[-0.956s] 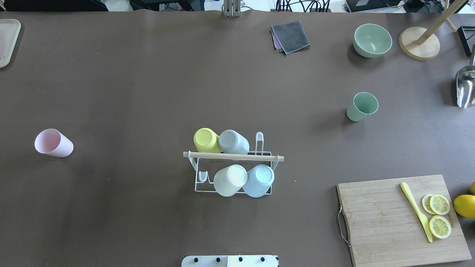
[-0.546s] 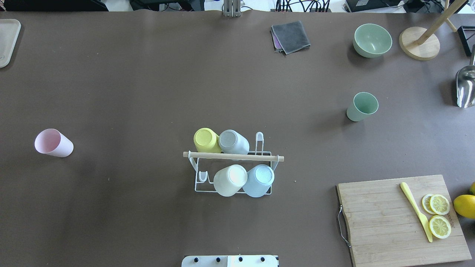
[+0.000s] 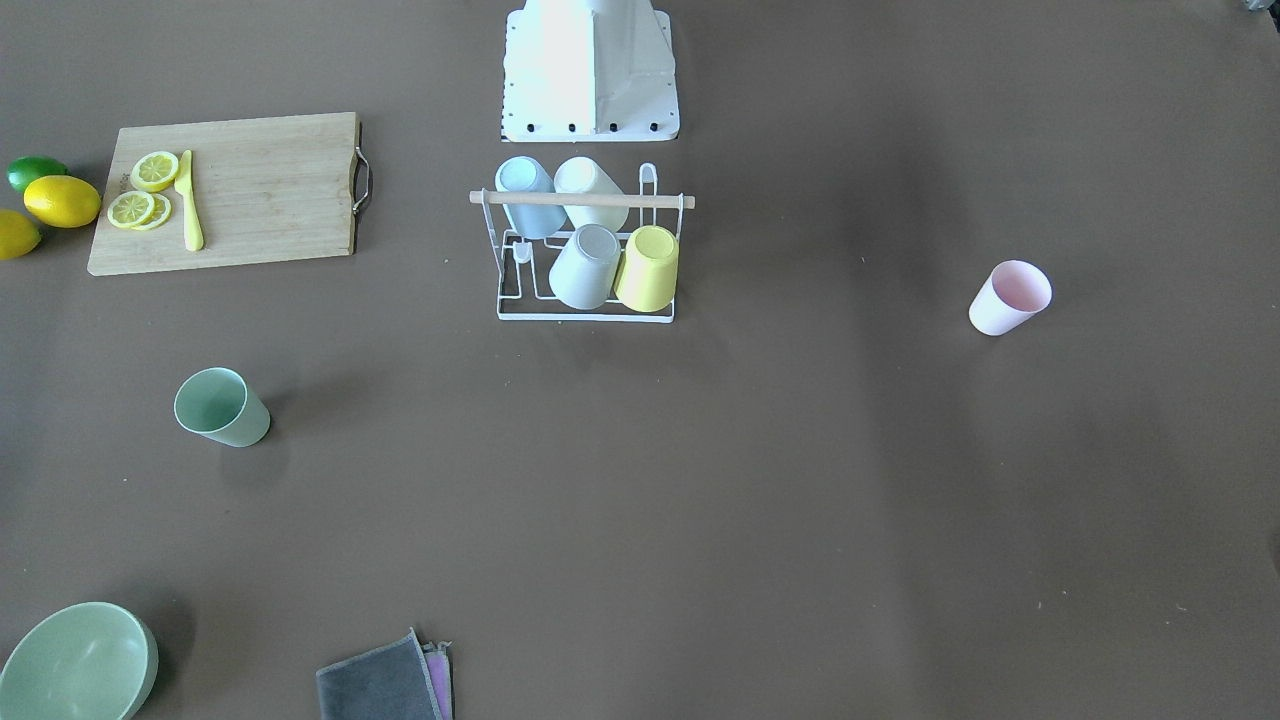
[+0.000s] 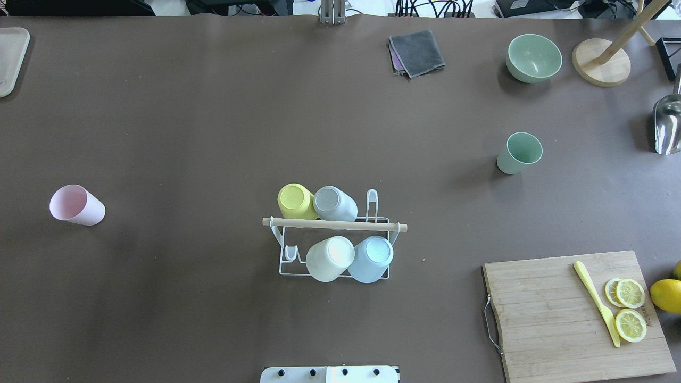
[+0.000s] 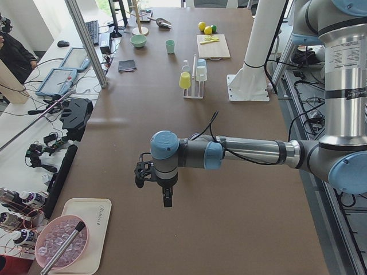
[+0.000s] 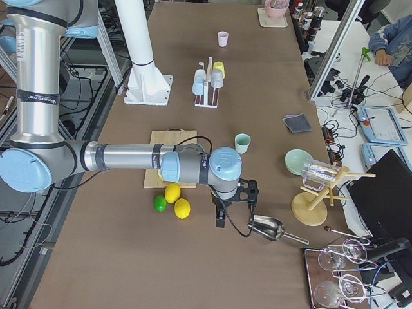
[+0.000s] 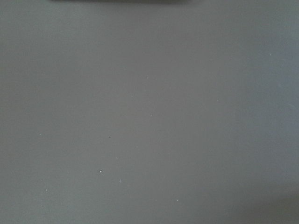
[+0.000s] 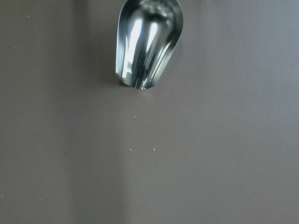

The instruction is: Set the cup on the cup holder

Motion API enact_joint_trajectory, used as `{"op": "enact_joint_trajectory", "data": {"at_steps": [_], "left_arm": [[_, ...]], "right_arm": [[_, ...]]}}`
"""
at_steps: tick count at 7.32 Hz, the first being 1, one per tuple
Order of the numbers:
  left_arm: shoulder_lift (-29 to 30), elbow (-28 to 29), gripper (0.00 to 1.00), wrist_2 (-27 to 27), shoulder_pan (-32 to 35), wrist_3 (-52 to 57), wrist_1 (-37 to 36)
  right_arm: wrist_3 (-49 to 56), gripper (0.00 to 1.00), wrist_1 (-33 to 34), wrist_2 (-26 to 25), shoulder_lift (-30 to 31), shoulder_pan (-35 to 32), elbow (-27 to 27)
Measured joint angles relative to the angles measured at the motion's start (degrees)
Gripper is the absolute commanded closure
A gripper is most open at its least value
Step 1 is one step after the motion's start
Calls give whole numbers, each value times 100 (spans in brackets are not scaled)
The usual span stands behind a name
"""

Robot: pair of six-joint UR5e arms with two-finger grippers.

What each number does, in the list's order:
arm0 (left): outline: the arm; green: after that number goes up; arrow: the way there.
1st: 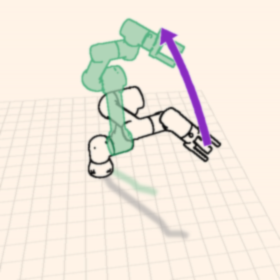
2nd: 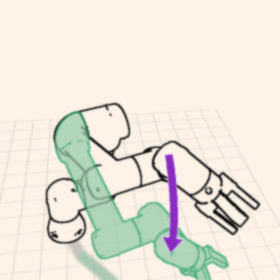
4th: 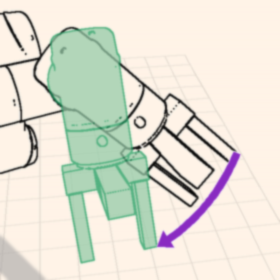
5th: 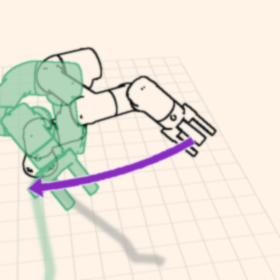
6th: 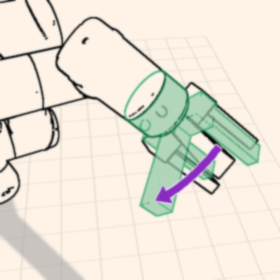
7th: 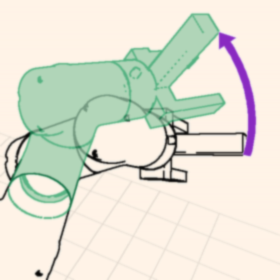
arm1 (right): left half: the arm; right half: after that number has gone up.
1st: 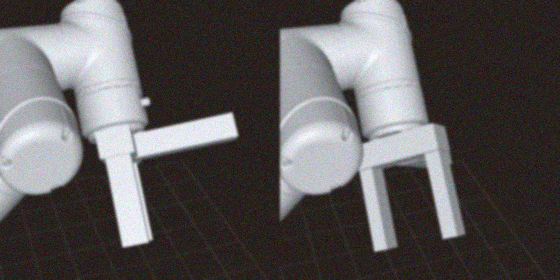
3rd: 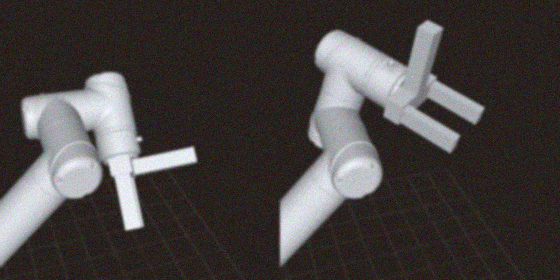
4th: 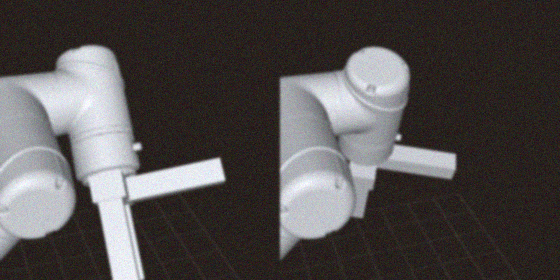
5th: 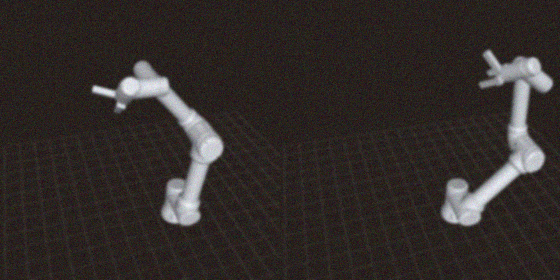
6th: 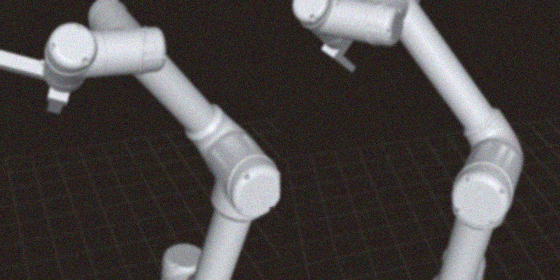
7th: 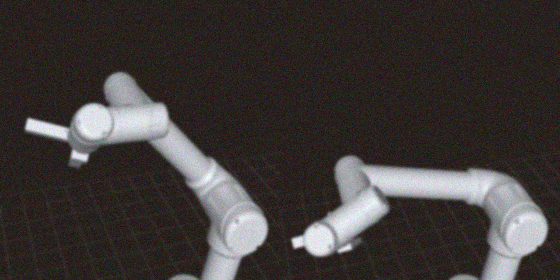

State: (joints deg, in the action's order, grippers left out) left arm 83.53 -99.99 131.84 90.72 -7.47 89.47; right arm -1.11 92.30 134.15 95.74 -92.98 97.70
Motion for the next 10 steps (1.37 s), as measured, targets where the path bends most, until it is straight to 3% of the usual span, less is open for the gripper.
{"op": "enact_joint_trajectory", "data": {"at_steps": [10], "left_arm": [[2,-21,2,17,-10,0,7]], "right_arm": [[-1,0,-442,-279,-29,49,-95]]}}
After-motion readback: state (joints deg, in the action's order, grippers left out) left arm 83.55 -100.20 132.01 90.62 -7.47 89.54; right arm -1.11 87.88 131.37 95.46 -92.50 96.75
